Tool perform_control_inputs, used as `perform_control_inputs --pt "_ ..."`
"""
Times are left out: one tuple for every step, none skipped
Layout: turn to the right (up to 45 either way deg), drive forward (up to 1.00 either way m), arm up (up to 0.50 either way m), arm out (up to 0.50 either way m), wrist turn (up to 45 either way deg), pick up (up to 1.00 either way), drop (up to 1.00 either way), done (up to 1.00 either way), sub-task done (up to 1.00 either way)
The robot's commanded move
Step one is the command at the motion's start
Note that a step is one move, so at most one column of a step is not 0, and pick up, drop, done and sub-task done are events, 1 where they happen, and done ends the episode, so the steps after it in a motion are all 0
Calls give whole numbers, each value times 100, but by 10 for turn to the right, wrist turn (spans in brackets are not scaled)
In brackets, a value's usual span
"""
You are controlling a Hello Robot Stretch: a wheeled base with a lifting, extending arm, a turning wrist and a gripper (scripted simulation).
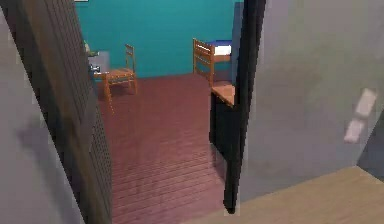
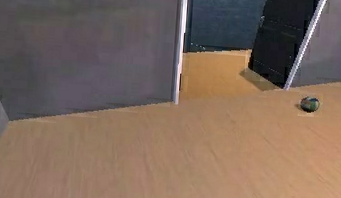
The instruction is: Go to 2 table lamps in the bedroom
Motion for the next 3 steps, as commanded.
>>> perform_control_inputs --pt "0 100 0 0 0 0 0 0 0" --pt "-60 0 0 0 0 0 0 0 0" --pt "0 15 0 0 0 0 0 0 0"
